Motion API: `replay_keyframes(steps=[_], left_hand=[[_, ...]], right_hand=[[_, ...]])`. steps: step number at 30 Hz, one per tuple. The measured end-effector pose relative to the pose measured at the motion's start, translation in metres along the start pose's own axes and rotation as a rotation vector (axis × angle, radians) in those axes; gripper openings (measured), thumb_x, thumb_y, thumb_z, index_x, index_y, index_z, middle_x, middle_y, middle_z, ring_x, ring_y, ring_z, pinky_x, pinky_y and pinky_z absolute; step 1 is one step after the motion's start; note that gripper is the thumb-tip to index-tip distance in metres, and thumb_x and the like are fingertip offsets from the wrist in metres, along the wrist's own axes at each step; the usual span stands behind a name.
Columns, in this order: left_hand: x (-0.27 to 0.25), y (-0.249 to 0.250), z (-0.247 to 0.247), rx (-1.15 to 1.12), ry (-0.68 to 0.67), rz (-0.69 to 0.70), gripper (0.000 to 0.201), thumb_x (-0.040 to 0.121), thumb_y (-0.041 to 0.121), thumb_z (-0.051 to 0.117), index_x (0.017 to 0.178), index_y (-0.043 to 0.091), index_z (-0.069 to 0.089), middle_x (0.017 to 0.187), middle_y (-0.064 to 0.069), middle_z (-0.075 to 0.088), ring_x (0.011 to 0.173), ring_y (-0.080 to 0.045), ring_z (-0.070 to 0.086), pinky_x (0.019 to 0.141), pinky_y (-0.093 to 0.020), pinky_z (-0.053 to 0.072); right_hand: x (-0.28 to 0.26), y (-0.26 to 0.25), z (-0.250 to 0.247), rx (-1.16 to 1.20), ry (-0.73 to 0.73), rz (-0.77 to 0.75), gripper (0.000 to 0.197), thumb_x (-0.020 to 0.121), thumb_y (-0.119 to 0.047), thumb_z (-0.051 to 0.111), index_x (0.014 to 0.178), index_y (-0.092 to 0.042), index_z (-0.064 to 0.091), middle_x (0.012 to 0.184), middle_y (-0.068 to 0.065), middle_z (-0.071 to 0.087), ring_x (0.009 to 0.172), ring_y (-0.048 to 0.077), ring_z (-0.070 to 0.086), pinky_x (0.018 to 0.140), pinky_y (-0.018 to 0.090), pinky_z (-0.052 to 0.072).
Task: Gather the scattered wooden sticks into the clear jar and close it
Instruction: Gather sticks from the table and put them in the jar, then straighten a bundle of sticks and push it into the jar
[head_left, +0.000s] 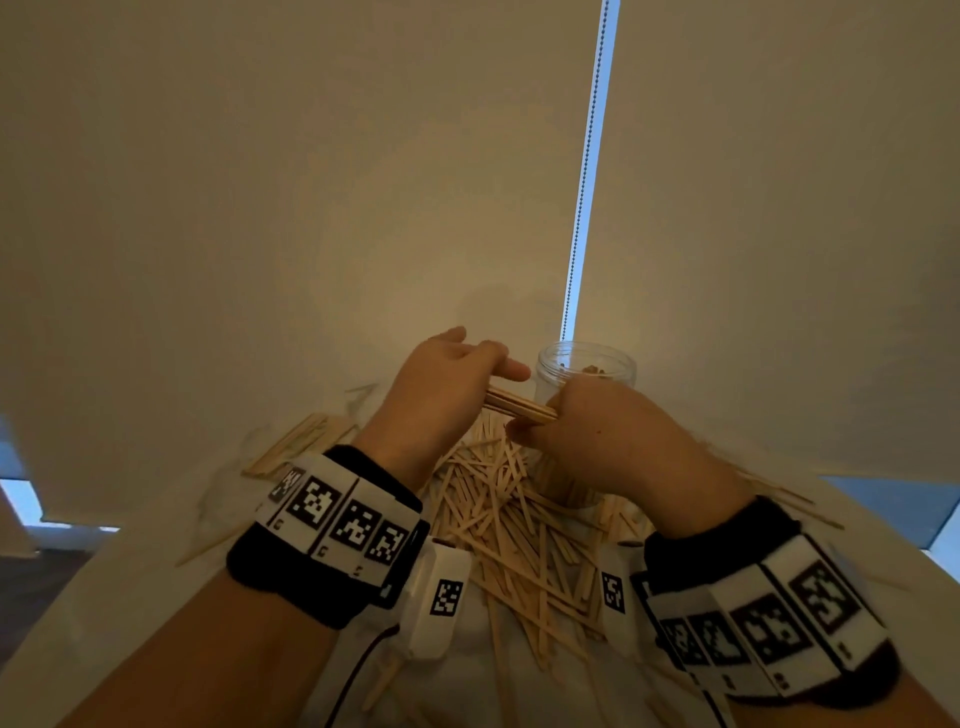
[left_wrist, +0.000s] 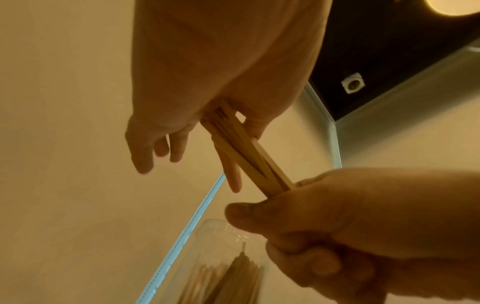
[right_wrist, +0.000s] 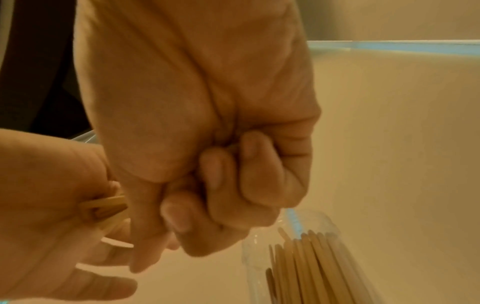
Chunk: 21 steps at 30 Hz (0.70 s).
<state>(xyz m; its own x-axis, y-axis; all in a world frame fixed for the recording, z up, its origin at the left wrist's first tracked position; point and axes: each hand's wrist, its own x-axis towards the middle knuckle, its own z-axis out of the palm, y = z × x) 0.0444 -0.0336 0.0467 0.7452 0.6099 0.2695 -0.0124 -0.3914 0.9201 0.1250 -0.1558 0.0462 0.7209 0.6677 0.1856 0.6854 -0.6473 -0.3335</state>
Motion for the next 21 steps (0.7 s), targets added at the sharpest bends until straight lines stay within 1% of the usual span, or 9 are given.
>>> replay_keyframes(steps=[1, 2, 4, 6, 8, 11, 15, 18, 21], left_hand=[[0.0, -0.001, -0.001, 0.011, -0.027, 0.008, 0.033, 0.096, 0.035, 0.054, 0.084, 0.024, 0.082, 0.134, -0.001, 0.063, 0.126, -0.011, 0.053, 0.111, -0.046, 0.038], [0.001, -0.003, -0.002, -0.001, -0.079, 0.01, 0.035, 0.097, 0.037, 0.055, 0.084, 0.02, 0.082, 0.116, -0.003, 0.073, 0.113, -0.015, 0.063, 0.105, -0.046, 0.045], [-0.002, -0.004, -0.005, -0.035, -0.172, 0.004, 0.042, 0.097, 0.043, 0.057, 0.083, 0.011, 0.08, 0.084, -0.007, 0.078, 0.08, -0.021, 0.073, 0.082, -0.039, 0.061], [-0.002, -0.008, -0.007, 0.094, -0.173, 0.057, 0.052, 0.093, 0.052, 0.061, 0.074, 0.006, 0.075, 0.067, -0.008, 0.074, 0.054, -0.013, 0.067, 0.054, -0.026, 0.054], [0.002, -0.013, -0.008, 0.178, -0.098, 0.105, 0.055, 0.088, 0.056, 0.065, 0.053, 0.015, 0.067, 0.052, -0.004, 0.064, 0.039, -0.008, 0.051, 0.048, -0.021, 0.04], [0.01, -0.023, -0.009, -0.019, -0.004, 0.054, 0.055, 0.086, 0.049, 0.072, 0.043, 0.018, 0.058, 0.045, -0.001, 0.052, 0.037, -0.011, 0.04, 0.046, -0.023, 0.035], [0.014, -0.03, -0.003, -0.361, 0.094, -0.039, 0.043, 0.087, 0.039, 0.074, 0.062, 0.007, 0.06, 0.057, -0.009, 0.049, 0.041, -0.012, 0.038, 0.04, -0.02, 0.034], [0.013, -0.03, 0.008, -0.43, 0.092, -0.047, 0.04, 0.089, 0.039, 0.072, 0.067, 0.008, 0.061, 0.057, -0.004, 0.045, 0.043, -0.01, 0.038, 0.039, -0.018, 0.034], [0.009, -0.025, 0.016, -0.47, 0.01, -0.064, 0.04, 0.093, 0.04, 0.067, 0.086, 0.0, 0.069, 0.062, -0.006, 0.06, 0.049, -0.011, 0.049, 0.044, -0.019, 0.041]], right_hand=[[0.001, 0.0, 0.0, 0.004, -0.012, 0.002, 0.036, 0.089, -0.054, 0.063, 0.071, -0.022, 0.063, 0.064, -0.002, 0.059, 0.057, 0.012, 0.056, 0.054, 0.026, 0.041], [0.001, 0.0, 0.0, 0.009, -0.026, -0.004, 0.036, 0.088, -0.053, 0.064, 0.074, -0.02, 0.065, 0.064, -0.002, 0.058, 0.057, 0.013, 0.055, 0.054, 0.027, 0.041], [-0.002, -0.001, -0.003, 0.026, -0.066, -0.039, 0.031, 0.085, -0.05, 0.069, 0.074, -0.022, 0.065, 0.062, -0.005, 0.055, 0.055, 0.01, 0.052, 0.053, 0.024, 0.04], [-0.005, -0.002, -0.008, 0.052, -0.122, -0.066, 0.032, 0.079, -0.052, 0.076, 0.068, -0.026, 0.06, 0.061, -0.007, 0.056, 0.056, 0.007, 0.053, 0.052, 0.023, 0.038], [-0.005, -0.001, -0.011, 0.058, -0.145, -0.068, 0.042, 0.071, -0.056, 0.08, 0.082, -0.019, 0.064, 0.075, -0.001, 0.065, 0.068, 0.012, 0.06, 0.058, 0.027, 0.044], [-0.003, 0.006, -0.019, 0.254, -0.045, -0.093, 0.044, 0.073, -0.059, 0.076, 0.09, -0.021, 0.062, 0.077, -0.006, 0.066, 0.067, 0.009, 0.059, 0.058, 0.027, 0.044], [-0.002, 0.013, -0.03, 0.371, 0.142, -0.142, 0.029, 0.092, -0.055, 0.057, 0.087, -0.029, 0.067, 0.067, -0.008, 0.062, 0.055, 0.0, 0.055, 0.056, 0.022, 0.036], [-0.003, 0.014, -0.034, 0.402, 0.142, -0.173, 0.029, 0.095, -0.05, 0.057, 0.086, -0.026, 0.072, 0.059, -0.007, 0.056, 0.044, -0.002, 0.048, 0.054, 0.021, 0.035], [-0.003, 0.024, -0.046, 0.459, 0.197, -0.115, 0.029, 0.093, -0.045, 0.062, 0.081, -0.022, 0.075, 0.05, -0.01, 0.051, 0.045, 0.001, 0.047, 0.057, 0.023, 0.037]])
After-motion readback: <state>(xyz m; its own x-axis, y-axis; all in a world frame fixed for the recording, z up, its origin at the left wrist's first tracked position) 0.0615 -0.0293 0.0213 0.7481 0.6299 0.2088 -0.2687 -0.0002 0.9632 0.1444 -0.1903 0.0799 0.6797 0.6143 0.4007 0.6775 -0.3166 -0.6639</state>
